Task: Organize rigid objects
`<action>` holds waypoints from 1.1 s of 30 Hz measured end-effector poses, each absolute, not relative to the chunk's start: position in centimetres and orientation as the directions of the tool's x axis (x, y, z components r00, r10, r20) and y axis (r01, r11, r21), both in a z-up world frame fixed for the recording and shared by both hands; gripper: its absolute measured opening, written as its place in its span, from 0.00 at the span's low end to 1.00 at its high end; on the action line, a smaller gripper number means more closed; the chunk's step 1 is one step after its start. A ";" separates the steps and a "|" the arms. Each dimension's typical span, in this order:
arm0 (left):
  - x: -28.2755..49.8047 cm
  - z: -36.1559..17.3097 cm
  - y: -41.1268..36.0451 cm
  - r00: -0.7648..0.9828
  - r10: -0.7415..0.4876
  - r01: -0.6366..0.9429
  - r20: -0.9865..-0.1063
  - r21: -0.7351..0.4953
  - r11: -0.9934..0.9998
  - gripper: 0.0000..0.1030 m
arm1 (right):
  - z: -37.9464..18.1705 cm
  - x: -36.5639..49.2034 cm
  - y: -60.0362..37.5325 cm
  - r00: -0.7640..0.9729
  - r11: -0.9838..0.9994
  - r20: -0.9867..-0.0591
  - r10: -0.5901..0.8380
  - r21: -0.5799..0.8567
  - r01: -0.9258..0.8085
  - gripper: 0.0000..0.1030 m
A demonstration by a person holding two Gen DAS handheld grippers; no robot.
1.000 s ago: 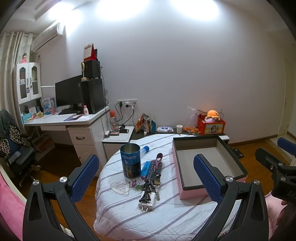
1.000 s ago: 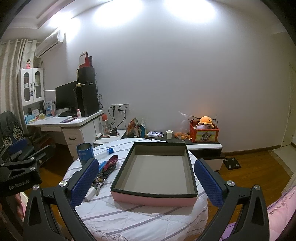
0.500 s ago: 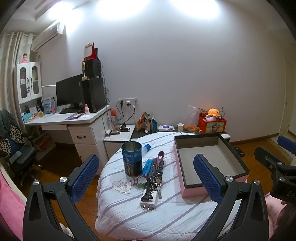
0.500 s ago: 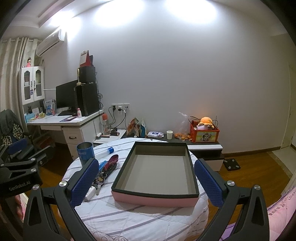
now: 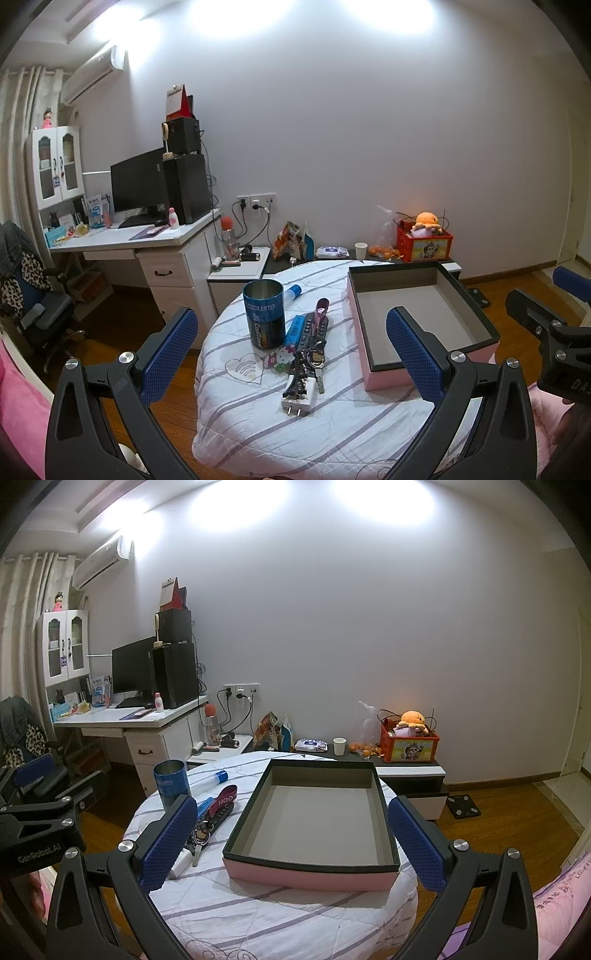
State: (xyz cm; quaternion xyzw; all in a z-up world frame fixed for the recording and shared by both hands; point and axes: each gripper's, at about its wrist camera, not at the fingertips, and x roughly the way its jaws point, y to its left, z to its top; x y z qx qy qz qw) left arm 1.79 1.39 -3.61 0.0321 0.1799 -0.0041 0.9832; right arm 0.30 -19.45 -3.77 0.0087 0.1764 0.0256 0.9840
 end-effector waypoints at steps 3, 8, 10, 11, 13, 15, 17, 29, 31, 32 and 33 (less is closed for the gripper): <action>2.0 -3.5 1.3 0.935 0.004 0.018 -0.354 0.060 0.998 1.00 | -3.8 0.4 -19.5 0.936 0.998 -0.348 0.055 0.026 -0.049 1.00; 1.9 -3.6 1.3 0.935 0.003 0.020 -0.355 0.061 0.998 1.00 | -3.8 0.5 -19.5 0.936 0.998 -0.348 0.056 0.026 -0.049 1.00; 1.9 -3.6 1.3 0.935 0.006 0.018 -0.354 0.062 0.998 1.00 | -3.8 0.5 -19.4 0.935 0.998 -0.350 0.056 0.026 -0.050 1.00; 2.0 -3.4 1.2 0.935 0.004 0.019 -0.356 0.062 0.998 1.00 | -3.9 0.5 -19.4 0.935 0.998 -0.350 0.055 0.026 -0.050 1.00; 2.0 -3.5 1.2 0.935 0.005 0.018 -0.355 0.062 0.998 1.00 | -3.8 0.5 -19.5 0.935 0.998 -0.349 0.056 0.027 -0.049 1.00; 2.0 -3.5 1.3 0.935 0.005 0.018 -0.356 0.062 0.998 1.00 | -3.9 0.5 -19.4 0.935 0.998 -0.350 0.057 0.026 -0.051 1.00; 2.0 -3.5 1.3 0.934 0.005 0.018 -0.357 0.062 0.998 1.00 | -3.9 0.5 -19.4 0.935 0.998 -0.349 0.055 0.025 -0.050 1.00; 2.0 -3.5 1.2 0.934 0.006 0.018 -0.358 0.063 0.998 1.00 | -4.0 0.5 -19.4 0.935 0.998 -0.351 0.056 0.025 -0.051 1.00; 2.0 -3.6 1.2 0.934 0.005 0.018 -0.358 0.062 0.998 1.00 | -4.0 0.5 -19.4 0.935 0.998 -0.351 0.057 0.025 -0.051 1.00; 2.0 -3.5 1.2 0.934 0.006 0.017 -0.358 0.060 0.998 1.00 | -4.1 0.5 -19.5 0.934 0.998 -0.352 0.058 0.025 -0.052 1.00; 2.1 -3.5 1.0 0.934 0.005 0.017 -0.357 0.061 0.998 1.00 | -4.2 0.6 -19.5 0.934 0.998 -0.353 0.058 0.025 -0.053 1.00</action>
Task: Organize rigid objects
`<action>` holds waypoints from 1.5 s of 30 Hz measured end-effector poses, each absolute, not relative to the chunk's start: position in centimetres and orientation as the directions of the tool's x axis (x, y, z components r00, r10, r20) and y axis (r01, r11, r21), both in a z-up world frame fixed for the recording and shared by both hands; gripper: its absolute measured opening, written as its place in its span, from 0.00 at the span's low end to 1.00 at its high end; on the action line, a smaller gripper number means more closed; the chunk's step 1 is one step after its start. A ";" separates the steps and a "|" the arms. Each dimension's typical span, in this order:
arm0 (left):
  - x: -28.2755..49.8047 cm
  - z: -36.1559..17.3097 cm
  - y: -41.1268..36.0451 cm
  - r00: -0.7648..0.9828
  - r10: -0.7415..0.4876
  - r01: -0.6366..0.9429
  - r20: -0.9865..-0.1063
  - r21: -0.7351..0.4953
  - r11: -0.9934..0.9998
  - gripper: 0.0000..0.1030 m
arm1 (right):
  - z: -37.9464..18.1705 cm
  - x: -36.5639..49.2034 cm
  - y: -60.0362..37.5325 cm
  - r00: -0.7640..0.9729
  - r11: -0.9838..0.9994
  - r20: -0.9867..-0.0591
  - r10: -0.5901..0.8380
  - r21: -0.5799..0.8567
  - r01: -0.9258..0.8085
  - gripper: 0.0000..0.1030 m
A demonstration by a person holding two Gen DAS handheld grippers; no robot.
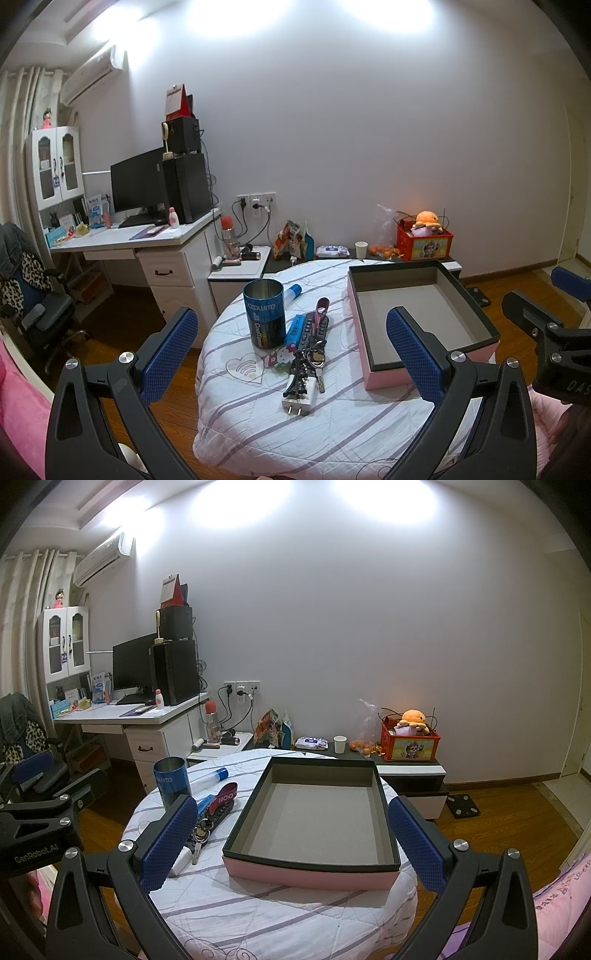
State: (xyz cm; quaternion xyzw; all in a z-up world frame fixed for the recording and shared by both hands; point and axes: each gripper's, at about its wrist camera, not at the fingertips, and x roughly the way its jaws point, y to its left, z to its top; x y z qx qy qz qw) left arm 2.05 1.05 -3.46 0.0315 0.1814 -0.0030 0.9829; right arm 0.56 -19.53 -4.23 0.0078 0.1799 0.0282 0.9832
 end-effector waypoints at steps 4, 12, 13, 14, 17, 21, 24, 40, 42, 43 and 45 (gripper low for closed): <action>1.8 -3.7 1.4 0.937 -0.019 0.030 -0.348 0.025 0.999 1.00 | -4.5 0.7 -19.6 0.932 0.998 -0.358 0.058 0.024 -0.053 1.00; 1.8 -4.0 1.5 0.938 -0.007 0.019 -0.348 0.032 0.999 1.00 | -4.5 1.1 -19.9 0.929 0.998 -0.366 0.059 0.024 -0.054 1.00; 1.9 -4.0 1.5 0.939 -0.017 0.029 -0.344 0.029 0.999 1.00 | -4.5 1.1 -19.9 0.928 0.998 -0.367 0.059 0.024 -0.054 1.00; 1.9 -4.0 1.5 0.939 -0.029 0.041 -0.341 0.026 0.999 1.00 | -4.6 1.1 -19.9 0.928 0.998 -0.368 0.060 0.024 -0.055 1.00; 2.1 -4.0 1.4 0.941 -0.061 0.069 -0.333 0.013 0.998 1.00 | -4.7 1.2 -19.9 0.926 0.998 -0.372 0.060 0.025 -0.055 1.00; 1.6 -3.8 1.3 0.953 -0.142 0.139 -0.269 -0.031 0.990 1.00 | -5.0 1.3 -20.1 0.923 0.998 -0.380 0.059 0.026 -0.053 1.00; 0.5 -3.4 1.5 0.970 -0.183 0.174 -0.160 -0.069 0.982 1.00 | -5.1 1.4 -20.3 0.921 0.998 -0.385 0.059 0.026 -0.053 1.00; 3.3 -4.9 1.8 0.942 -0.169 0.158 -0.289 -0.061 0.986 1.00 | -5.6 2.2 -20.4 0.922 0.997 -0.381 0.077 0.019 -0.075 1.00; 3.4 -5.2 1.5 0.949 -0.134 0.135 -0.285 -0.016 0.991 1.00 | -5.7 2.6 -20.5 0.921 0.998 -0.384 0.069 0.015 -0.069 1.00; 3.5 -5.3 1.5 0.950 -0.130 0.132 -0.285 -0.010 0.991 1.00 | -5.8 2.8 -20.6 0.921 0.998 -0.384 0.067 0.017 -0.066 1.00; 3.9 -5.7 1.7 0.944 -0.148 0.148 -0.295 -0.025 0.989 1.00 | -6.0 3.1 -20.9 0.920 0.998 -0.385 0.066 0.025 -0.061 1.00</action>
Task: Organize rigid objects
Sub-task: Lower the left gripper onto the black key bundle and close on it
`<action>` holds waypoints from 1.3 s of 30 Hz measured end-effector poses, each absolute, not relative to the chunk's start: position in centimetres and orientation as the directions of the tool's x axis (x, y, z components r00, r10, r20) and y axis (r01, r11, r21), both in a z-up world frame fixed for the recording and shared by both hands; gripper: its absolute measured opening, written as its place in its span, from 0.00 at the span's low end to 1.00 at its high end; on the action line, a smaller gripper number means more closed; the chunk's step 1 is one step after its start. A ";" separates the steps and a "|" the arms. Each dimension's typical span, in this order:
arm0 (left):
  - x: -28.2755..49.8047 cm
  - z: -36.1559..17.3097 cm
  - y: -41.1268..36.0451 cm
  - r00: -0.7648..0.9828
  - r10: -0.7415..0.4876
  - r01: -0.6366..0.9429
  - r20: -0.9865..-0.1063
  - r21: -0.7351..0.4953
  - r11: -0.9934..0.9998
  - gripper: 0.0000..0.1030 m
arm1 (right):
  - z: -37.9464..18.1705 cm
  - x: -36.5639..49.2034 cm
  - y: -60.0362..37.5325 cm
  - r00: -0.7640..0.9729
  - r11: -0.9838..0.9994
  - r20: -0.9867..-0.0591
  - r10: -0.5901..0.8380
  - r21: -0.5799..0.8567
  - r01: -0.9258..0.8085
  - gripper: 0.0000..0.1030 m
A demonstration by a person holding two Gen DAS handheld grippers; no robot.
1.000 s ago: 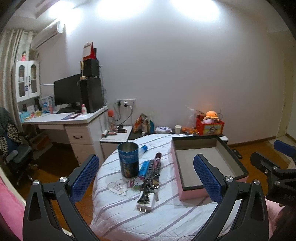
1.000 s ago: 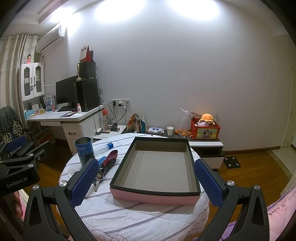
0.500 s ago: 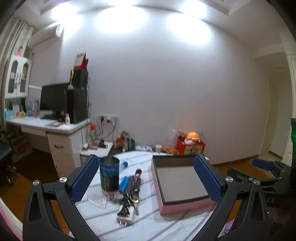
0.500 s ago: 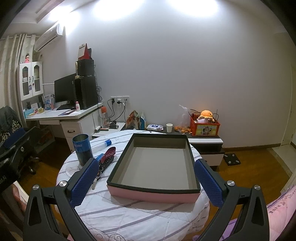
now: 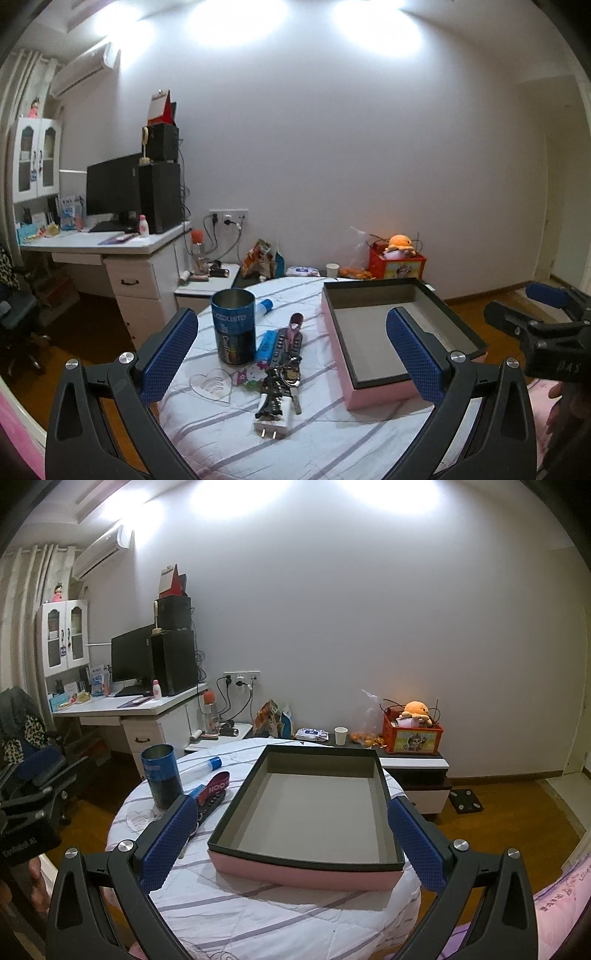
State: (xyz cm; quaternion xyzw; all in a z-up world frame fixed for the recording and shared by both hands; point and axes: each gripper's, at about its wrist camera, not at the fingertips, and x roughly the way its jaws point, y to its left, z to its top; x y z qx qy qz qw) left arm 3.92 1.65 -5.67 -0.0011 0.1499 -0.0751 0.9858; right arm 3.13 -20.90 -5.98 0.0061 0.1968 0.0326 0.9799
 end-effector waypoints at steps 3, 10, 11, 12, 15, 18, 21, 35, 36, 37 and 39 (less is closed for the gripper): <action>4.3 -6.0 2.1 0.936 -0.199 0.186 -0.291 -0.073 0.980 1.00 | -6.2 3.5 -21.4 0.922 0.997 -0.379 0.077 0.044 -0.065 1.00; 5.4 -7.2 4.4 0.921 -0.279 0.236 -0.272 -0.182 0.955 1.00 | -7.2 6.6 -24.2 0.906 1.000 -0.422 0.029 0.022 -0.022 1.00; 5.7 -7.4 5.0 0.918 -0.293 0.241 -0.267 -0.211 0.947 1.00 | -7.5 7.2 -24.8 0.903 1.000 -0.430 0.006 0.009 -0.003 1.00; 6.1 -7.6 5.4 0.914 -0.294 0.234 -0.280 -0.229 0.945 1.00 | -7.7 7.8 -25.3 0.896 1.000 -0.445 -0.013 -0.002 0.013 1.00; 7.9 -8.7 6.4 0.895 -0.272 0.195 -0.353 -0.238 0.951 1.00 | -9.0 9.9 -26.7 0.864 0.997 -0.498 -0.077 -0.037 0.068 1.00; 9.4 -9.9 7.1 0.880 -0.217 0.135 -0.422 -0.214 0.967 1.00 | -10.8 12.6 -27.9 0.816 0.994 -0.568 -0.111 -0.062 0.092 1.00; 10.5 -11.1 7.4 0.862 -0.181 0.101 -0.474 -0.189 0.977 1.00 | -12.6 14.6 -29.2 0.769 0.996 -0.633 -0.091 -0.051 0.076 1.00; 13.8 -16.0 8.2 0.758 -0.046 0.014 -0.651 -0.054 0.998 1.00 | -17.0 19.6 -31.5 0.600 1.000 -0.800 0.004 0.002 -0.004 0.41; 13.8 -16.2 8.1 0.756 -0.031 0.012 -0.654 -0.033 0.999 1.00 | -17.2 19.6 -31.2 0.593 1.000 -0.805 0.012 0.000 -0.021 0.39; 13.9 -16.3 8.0 0.751 -0.022 0.013 -0.660 -0.019 1.000 1.00 | -17.2 19.5 -30.9 0.591 1.000 -0.807 0.009 -0.011 -0.029 0.36; 14.1 -16.6 7.7 0.738 -0.013 0.019 -0.675 0.002 1.000 1.00 | -17.2 19.4 -30.4 0.588 0.998 -0.809 -0.018 -0.053 -0.042 0.36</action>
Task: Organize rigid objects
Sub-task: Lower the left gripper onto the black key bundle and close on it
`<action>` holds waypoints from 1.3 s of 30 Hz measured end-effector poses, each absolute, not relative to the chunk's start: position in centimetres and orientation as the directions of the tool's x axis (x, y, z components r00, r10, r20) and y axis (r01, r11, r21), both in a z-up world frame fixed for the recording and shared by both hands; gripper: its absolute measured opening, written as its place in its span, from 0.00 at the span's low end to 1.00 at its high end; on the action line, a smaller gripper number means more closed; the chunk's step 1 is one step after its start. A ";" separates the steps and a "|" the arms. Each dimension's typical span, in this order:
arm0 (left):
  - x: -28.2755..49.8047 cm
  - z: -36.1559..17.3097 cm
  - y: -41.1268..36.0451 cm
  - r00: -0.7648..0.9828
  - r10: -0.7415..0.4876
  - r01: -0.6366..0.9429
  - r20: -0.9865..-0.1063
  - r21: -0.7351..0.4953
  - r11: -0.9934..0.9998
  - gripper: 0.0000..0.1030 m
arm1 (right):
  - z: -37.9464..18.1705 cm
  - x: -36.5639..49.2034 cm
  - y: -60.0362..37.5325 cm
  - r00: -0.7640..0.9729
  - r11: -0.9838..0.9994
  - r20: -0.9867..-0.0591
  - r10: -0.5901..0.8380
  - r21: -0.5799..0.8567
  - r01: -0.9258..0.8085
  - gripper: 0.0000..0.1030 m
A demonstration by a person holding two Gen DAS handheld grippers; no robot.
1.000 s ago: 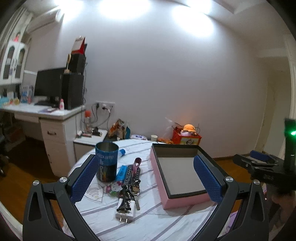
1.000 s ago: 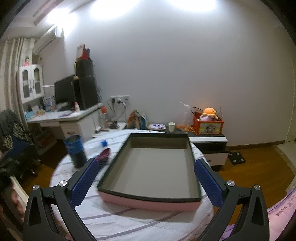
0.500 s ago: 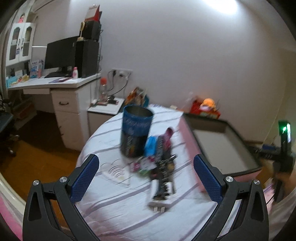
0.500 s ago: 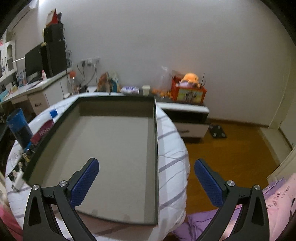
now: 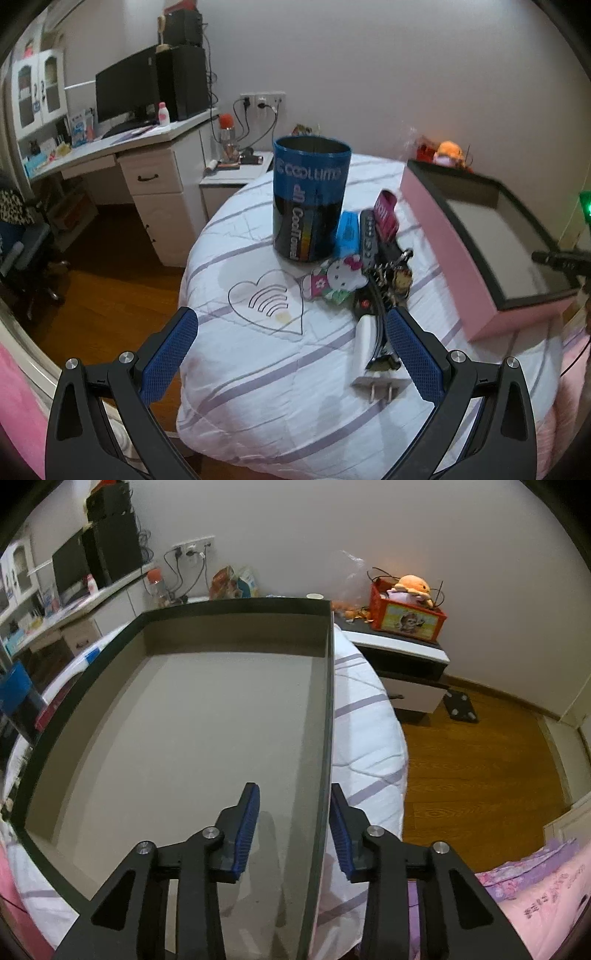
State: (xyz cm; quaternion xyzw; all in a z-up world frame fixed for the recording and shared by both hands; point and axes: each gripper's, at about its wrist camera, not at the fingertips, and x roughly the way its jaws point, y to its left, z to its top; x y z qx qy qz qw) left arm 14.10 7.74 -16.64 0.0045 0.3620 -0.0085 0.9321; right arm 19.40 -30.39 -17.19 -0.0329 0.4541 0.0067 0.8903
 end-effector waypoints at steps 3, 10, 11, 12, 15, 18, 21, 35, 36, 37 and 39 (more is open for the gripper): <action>14.2 -17.1 7.4 0.723 -0.007 0.030 -0.690 0.022 0.999 1.00 | -17.1 19.3 -30.5 0.583 0.996 -0.813 -0.019 -0.066 -0.061 0.29; 14.6 -17.7 5.2 0.696 -0.016 0.099 -0.718 0.073 0.992 1.00 | -17.3 18.6 -29.6 0.580 0.984 -0.814 0.021 -0.086 -0.156 0.23; 14.5 -17.8 5.0 0.696 -0.020 0.106 -0.717 0.075 0.992 1.00 | -17.4 18.3 -29.3 0.581 0.980 -0.813 0.029 -0.092 -0.178 0.23; 14.4 -17.8 4.8 0.693 -0.027 0.116 -0.720 0.074 0.990 1.00 | -17.5 18.2 -29.2 0.578 0.977 -0.816 0.034 -0.094 -0.190 0.22; 14.3 -17.8 4.4 0.679 -0.036 0.137 -0.733 0.078 0.988 1.00 | -17.6 18.1 -29.1 0.579 0.971 -0.815 0.032 -0.112 -0.211 0.22; 14.0 -17.5 4.2 0.683 -0.047 0.149 -0.729 0.076 0.986 1.00 | -17.6 18.2 -29.1 0.579 0.964 -0.815 0.034 -0.126 -0.234 0.23; 13.7 -17.2 4.3 0.679 -0.074 0.162 -0.731 0.051 0.986 1.00 | -17.6 18.1 -29.1 0.577 0.956 -0.815 0.053 -0.126 -0.266 0.23; 16.1 -18.0 3.0 0.669 -0.004 0.112 -0.744 0.095 0.989 1.00 | -17.8 16.7 -29.2 0.554 0.941 -0.823 0.128 -0.075 -0.329 0.24; 16.3 -18.1 3.2 0.664 -0.020 0.113 -0.747 0.073 0.991 1.00 | -17.9 16.6 -29.1 0.557 0.943 -0.821 0.123 -0.079 -0.324 0.24; 16.7 -18.3 3.3 0.652 -0.044 0.115 -0.757 0.042 0.993 1.00 | -17.9 16.6 -29.0 0.560 0.945 -0.820 0.121 -0.078 -0.319 0.24; 17.1 -18.5 3.7 0.645 -0.083 0.115 -0.759 -0.011 0.993 0.97 | -18.0 16.5 -29.0 0.564 0.948 -0.816 0.127 -0.069 -0.312 0.26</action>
